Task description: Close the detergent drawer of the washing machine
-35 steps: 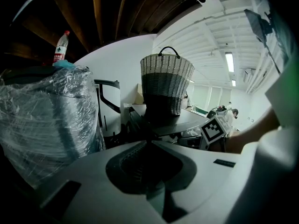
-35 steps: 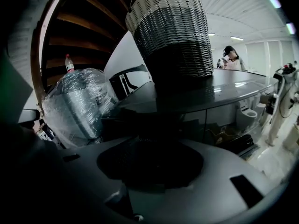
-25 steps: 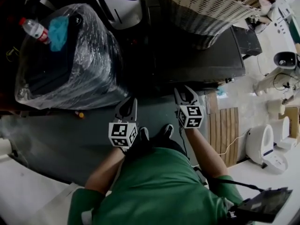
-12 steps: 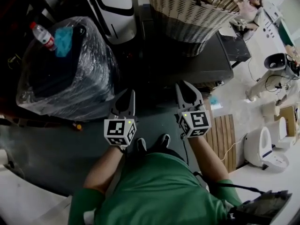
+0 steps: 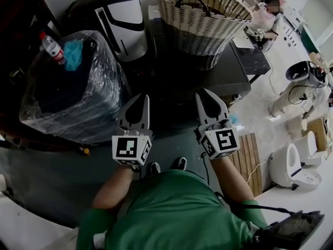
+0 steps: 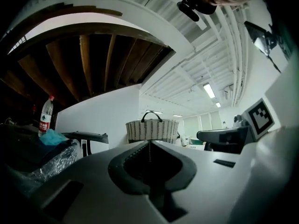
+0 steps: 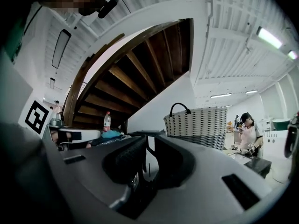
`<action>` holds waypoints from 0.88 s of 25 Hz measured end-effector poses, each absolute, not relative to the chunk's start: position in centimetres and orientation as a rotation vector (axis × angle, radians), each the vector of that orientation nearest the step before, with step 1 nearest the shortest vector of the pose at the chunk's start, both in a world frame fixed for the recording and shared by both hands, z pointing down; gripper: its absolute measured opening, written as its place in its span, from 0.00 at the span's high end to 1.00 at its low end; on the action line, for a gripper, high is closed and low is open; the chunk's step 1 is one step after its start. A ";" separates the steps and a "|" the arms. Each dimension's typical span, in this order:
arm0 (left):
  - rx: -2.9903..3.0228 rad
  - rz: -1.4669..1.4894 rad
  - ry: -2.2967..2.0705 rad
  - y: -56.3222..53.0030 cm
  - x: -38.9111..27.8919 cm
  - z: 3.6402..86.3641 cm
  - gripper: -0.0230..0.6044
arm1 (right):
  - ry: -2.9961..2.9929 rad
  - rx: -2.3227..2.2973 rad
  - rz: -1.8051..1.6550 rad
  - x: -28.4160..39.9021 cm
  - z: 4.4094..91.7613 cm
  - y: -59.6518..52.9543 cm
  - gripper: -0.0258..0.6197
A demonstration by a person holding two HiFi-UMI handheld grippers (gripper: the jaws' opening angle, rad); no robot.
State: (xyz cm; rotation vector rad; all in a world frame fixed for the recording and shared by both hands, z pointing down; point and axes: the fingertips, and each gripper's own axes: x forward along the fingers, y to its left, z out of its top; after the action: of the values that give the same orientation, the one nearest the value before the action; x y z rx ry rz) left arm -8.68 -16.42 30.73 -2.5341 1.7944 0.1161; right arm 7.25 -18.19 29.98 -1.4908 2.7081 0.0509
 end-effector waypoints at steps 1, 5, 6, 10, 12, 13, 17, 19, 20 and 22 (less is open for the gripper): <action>-2.532 0.131 1.784 -16.3 -8.6 30.4 0.93 | 2.701 -1.490 0.058 7.4 29.7 -18.1 0.85; -2.530 0.159 1.760 -16.0 -8.1 29.3 0.93 | 2.681 -1.492 0.078 8.0 28.8 -17.8 0.85; -2.528 0.164 1.756 -16.0 -8.1 29.1 0.93 | 2.677 -1.494 0.082 8.1 28.7 -17.7 0.85; -2.532 0.168 1.757 -16.3 -8.0 28.7 0.93 | 2.674 -1.495 0.101 8.2 28.2 -17.8 0.85; -2.533 0.167 1.760 -16.5 -7.9 28.7 0.93 | 2.676 -1.496 0.102 8.3 28.2 -17.9 0.85; -2.530 0.169 1.758 -16.6 -7.9 28.6 0.93 | 2.676 -1.496 0.102 8.4 28.3 -17.9 0.85; -2.534 0.161 1.755 -16.7 -7.9 29.0 0.93 | 2.676 -1.498 0.101 8.4 28.4 -17.9 0.85; -2.539 0.159 1.758 -16.8 -8.0 29.2 0.93 | 2.676 -1.498 0.102 8.4 28.4 -18.0 0.85; -2.540 0.160 1.759 -16.8 -8.0 29.2 0.93 | 2.676 -1.497 0.103 8.4 28.4 -18.0 0.85; -2.542 0.160 1.757 -16.9 -8.0 29.2 0.93 | 2.678 -1.498 0.103 8.4 28.4 -18.0 0.85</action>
State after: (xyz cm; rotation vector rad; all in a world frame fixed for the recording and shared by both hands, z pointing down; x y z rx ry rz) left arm -8.03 -16.85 29.15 -2.5416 1.7574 0.1600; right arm 8.36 -18.02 28.42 -1.4978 2.6777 0.1026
